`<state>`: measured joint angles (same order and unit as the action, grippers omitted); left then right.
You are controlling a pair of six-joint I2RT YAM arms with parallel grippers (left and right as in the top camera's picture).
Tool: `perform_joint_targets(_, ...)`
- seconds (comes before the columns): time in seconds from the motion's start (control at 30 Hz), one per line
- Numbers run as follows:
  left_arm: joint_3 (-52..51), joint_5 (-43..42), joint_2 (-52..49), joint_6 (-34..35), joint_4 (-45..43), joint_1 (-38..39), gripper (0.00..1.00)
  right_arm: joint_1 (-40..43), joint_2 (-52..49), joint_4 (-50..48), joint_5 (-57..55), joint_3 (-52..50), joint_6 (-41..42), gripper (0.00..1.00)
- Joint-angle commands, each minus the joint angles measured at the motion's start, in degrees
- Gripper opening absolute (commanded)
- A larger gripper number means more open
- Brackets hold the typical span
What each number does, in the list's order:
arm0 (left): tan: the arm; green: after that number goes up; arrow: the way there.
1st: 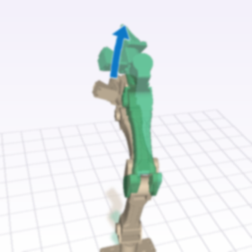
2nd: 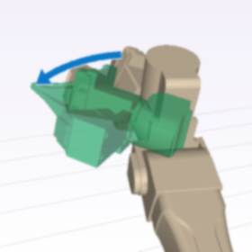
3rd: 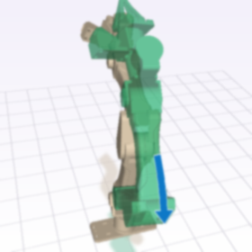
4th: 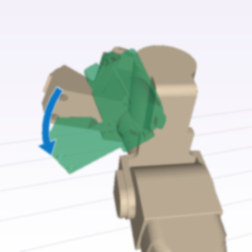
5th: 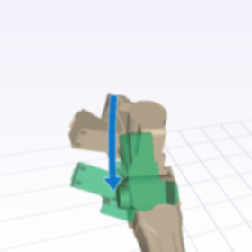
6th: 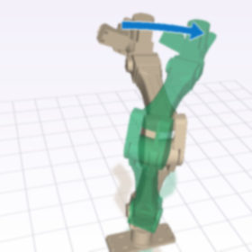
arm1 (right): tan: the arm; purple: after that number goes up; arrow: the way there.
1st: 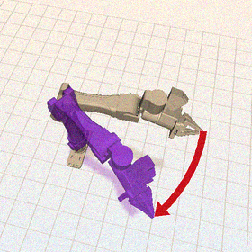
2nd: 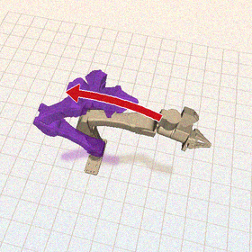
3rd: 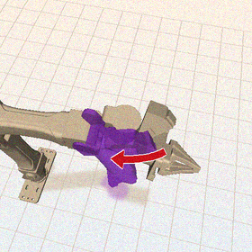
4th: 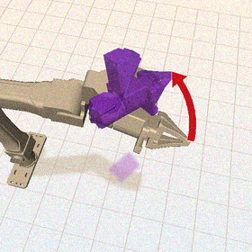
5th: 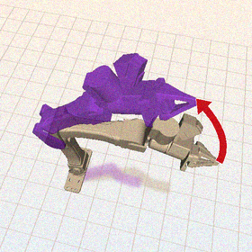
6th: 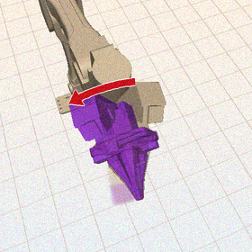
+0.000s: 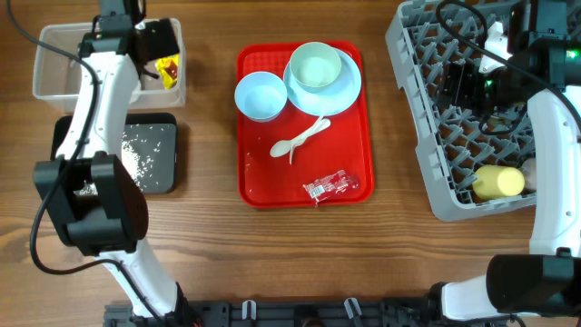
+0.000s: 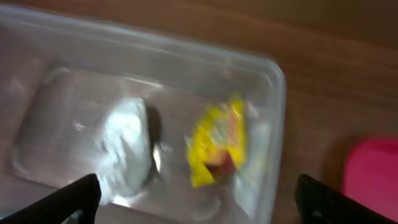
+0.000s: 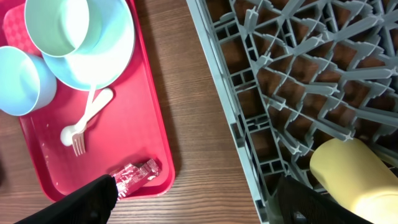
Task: Sort waste into correct bins and load items into the dishwasher rack
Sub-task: 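Reach the left gripper to the clear plastic wrapper and grasp it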
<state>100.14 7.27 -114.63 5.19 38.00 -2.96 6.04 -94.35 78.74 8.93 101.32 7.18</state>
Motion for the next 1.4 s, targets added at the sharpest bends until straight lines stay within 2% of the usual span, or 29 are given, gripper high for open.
perform_joint_targets(0.0, 0.1, -13.1, 5.1, -0.5, 8.0, 5.7, 1.0, -0.1, -0.7, -0.1, -0.5, -0.5, -1.0, 0.87)
perform_joint_targets(0.07, 0.1, -18.4, 5.2, -1.9, 13.6, 9.6, 1.0, -0.1, -0.7, -0.1, -0.5, -0.5, -1.0, 0.87)
perform_joint_targets(0.2, -1.4, -27.6, 4.7, -11.9, 23.2, 18.6, 1.0, -0.1, -0.7, -0.2, -0.5, -0.5, -1.1, 0.87)
perform_joint_targets(0.33, -6.6, -23.3, 4.3, -18.1, 24.7, 29.2, 1.0, -0.1, -0.7, -0.3, -0.5, -0.5, -1.1, 0.87)
perform_joint_targets(0.43, -11.2, -17.0, 3.8, -18.3, 23.0, 35.6, 1.0, -0.1, -0.7, -0.2, -0.5, -0.5, -1.1, 0.87)
perform_joint_targets(0.57, -15.5, -16.2, 2.8, -18.3, 20.9, 41.2, 1.0, -0.1, -0.7, 0.0, -0.5, -0.5, -1.2, 0.87)
perform_joint_targets(0.73, -16.6, -16.8, 1.7, -18.3, 19.7, 44.9, 1.0, -0.1, -0.7, -0.1, -0.5, -0.5, -1.1, 0.87)
perform_joint_targets(0.93, -19.3, -18.7, 1.3, -18.3, 10.4, 46.6, 1.0, -0.1, -0.7, 0.0, -0.5, -0.5, -1.2, 0.87)
perform_joint_targets(1.1, -21.3, -18.5, 1.2, -18.3, 6.9, 46.6, 1.0, -0.1, -0.7, 0.2, -0.5, -0.5, -1.2, 0.87)
perform_joint_targets(1.23, -21.5, -18.5, 1.2, -18.4, 6.6, 46.6, 0.95, -0.1, -0.7, -0.1, -0.5, -0.5, -1.2, 0.87)
perform_joint_targets(1.37, -21.5, -18.6, 0.4, -18.5, 5.8, 46.6, 0.84, -0.1, -0.7, -0.1, -0.5, -0.5, -1.2, 0.87)
